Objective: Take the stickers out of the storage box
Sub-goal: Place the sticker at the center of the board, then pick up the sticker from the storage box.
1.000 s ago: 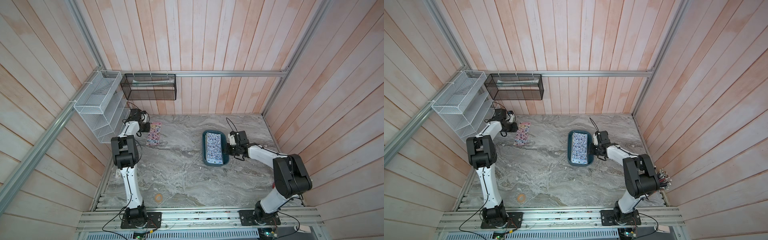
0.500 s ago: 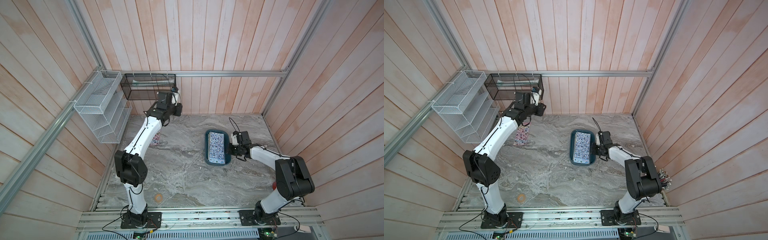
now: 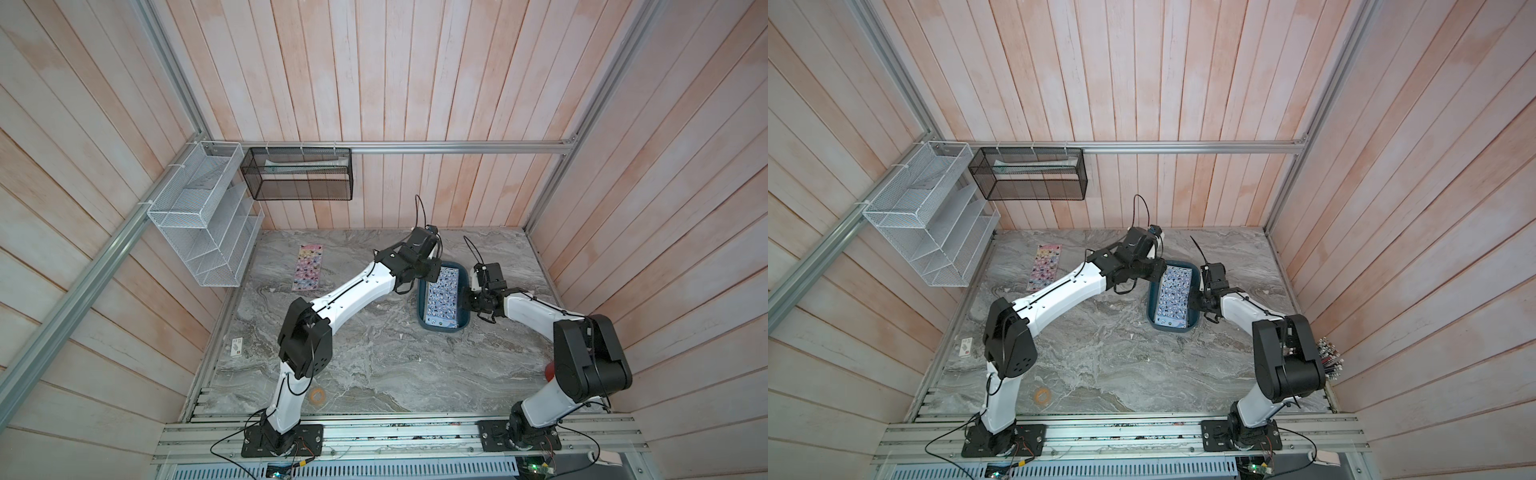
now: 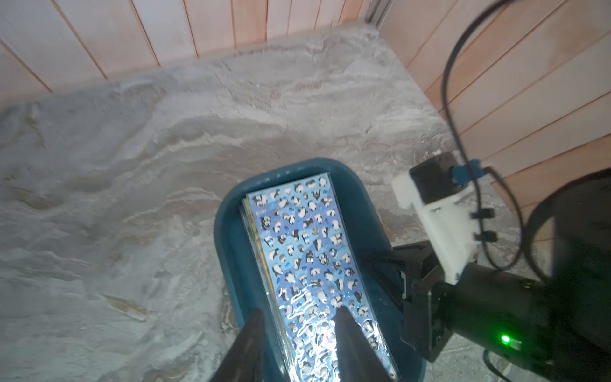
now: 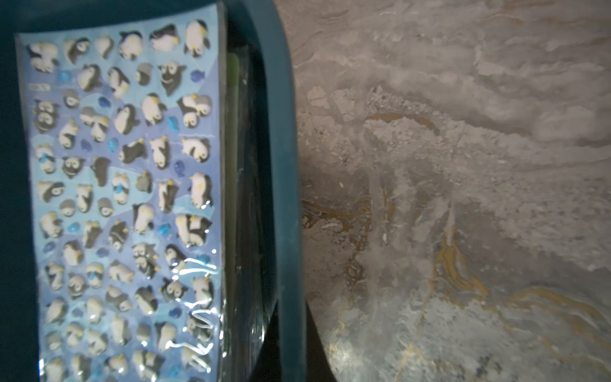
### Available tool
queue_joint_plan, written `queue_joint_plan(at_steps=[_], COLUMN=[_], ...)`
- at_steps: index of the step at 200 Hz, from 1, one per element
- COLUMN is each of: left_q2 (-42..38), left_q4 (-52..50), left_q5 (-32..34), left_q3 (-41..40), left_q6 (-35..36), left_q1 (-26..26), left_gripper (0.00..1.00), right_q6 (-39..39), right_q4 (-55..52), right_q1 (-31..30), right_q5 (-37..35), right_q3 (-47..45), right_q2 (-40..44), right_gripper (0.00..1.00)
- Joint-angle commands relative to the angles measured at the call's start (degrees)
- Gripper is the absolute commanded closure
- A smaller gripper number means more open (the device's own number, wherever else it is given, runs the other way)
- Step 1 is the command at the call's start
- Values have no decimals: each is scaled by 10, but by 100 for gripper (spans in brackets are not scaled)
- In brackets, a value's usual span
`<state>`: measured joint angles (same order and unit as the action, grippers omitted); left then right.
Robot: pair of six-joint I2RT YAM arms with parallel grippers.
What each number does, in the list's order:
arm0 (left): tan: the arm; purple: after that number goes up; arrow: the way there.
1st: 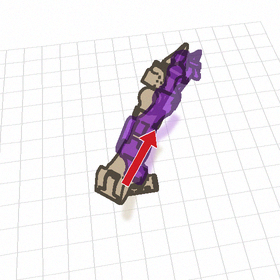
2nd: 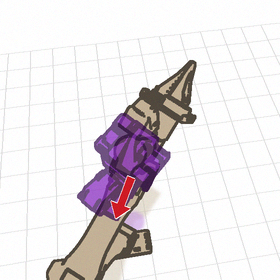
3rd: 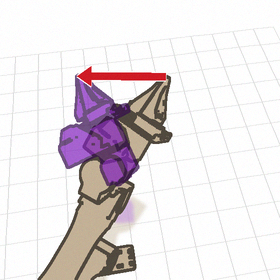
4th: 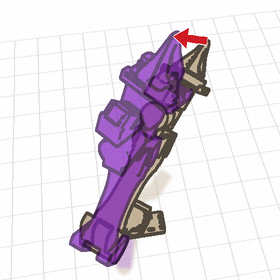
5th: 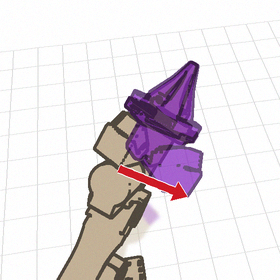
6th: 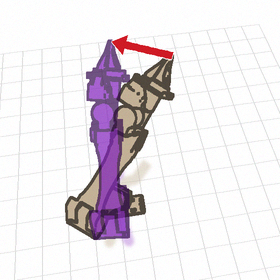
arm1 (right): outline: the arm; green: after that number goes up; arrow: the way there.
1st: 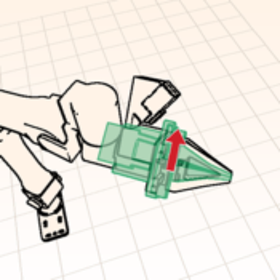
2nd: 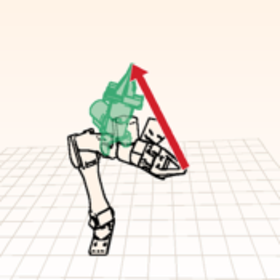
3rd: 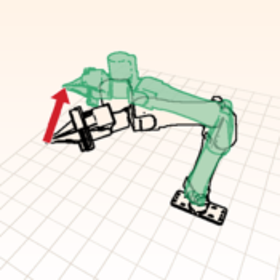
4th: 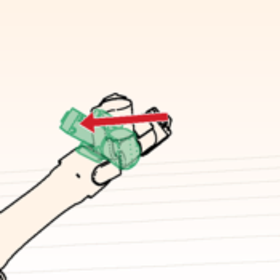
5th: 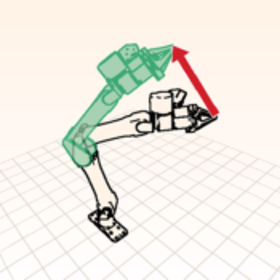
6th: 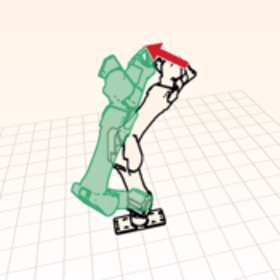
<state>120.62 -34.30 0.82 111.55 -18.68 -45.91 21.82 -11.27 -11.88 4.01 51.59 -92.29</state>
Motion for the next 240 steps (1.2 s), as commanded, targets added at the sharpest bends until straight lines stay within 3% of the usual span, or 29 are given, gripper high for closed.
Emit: queue_joint_plan(at_steps=[1, 32, 72, 137, 165, 240], left_q2=[34, 68, 97, 148, 167, 197], left_q4=[-16, -10, -10, -46, -51, -54], left_q5=[12, 22, 37, 59, 61, 54], left_q3=[30, 39, 58, 100, 119, 142], left_q6=[-30, -44, -17, -15, -16, -20], left_q1=[-10, -22, -28, -33, -33, -33], left_gripper=[62, 63, 51, 49, 41, 44], right_q6=[-9, -10, -10, -7, -5, -3], right_q4=[-5, -6, -1, 5, 9, 16], right_q1=[14, 20, 20, 20, 20, 20], right_q5=[-17, -15, -6, -1, -1, 2], right_q3=[20, 18, 18, 15, 13, 13], right_q2=[21, 26, 25, 29, 30, 25], right_gripper=[100, 100, 100, 100, 100, 100])
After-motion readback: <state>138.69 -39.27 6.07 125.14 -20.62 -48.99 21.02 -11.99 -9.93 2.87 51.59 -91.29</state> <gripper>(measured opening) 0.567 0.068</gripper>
